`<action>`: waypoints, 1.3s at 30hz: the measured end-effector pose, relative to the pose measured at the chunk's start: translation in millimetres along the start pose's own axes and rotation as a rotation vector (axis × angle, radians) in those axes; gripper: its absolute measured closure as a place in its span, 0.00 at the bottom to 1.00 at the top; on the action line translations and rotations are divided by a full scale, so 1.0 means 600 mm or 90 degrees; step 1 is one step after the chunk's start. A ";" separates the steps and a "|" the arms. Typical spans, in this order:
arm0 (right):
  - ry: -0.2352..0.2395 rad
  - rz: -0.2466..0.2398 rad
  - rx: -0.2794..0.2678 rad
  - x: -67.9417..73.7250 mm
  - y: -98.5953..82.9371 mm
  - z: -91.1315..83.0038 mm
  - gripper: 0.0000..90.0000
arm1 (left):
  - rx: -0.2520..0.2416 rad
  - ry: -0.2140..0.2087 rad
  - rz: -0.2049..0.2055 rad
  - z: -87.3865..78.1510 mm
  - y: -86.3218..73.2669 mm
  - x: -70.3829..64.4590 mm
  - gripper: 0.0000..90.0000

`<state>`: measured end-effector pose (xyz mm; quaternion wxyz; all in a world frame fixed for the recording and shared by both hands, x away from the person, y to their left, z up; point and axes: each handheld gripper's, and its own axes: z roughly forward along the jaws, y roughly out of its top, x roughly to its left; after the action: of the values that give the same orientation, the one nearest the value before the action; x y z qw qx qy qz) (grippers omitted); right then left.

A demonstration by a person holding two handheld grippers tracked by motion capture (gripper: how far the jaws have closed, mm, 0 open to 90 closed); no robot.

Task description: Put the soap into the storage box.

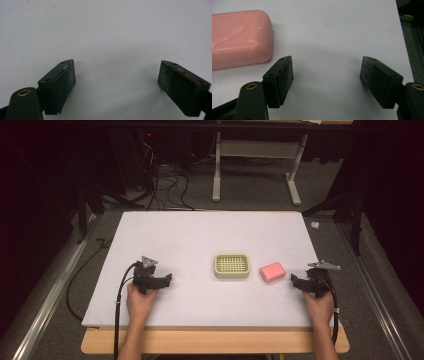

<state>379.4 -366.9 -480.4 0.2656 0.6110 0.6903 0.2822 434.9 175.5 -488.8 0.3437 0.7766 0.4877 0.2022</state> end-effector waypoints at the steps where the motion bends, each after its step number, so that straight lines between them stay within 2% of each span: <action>1: 0.001 0.002 0.001 0.000 0.000 0.000 0.30 | 0.001 -0.001 0.000 0.000 0.000 0.000 0.17; 39: 0.008 0.002 0.005 -0.002 0.002 0.000 0.25 | 0.001 0.000 0.001 -0.001 0.000 0.001 0.18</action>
<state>380.3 -368.1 -479.2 0.2586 0.6115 0.6920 0.2835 434.9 175.9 -488.5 0.3427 0.7772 0.4876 0.2018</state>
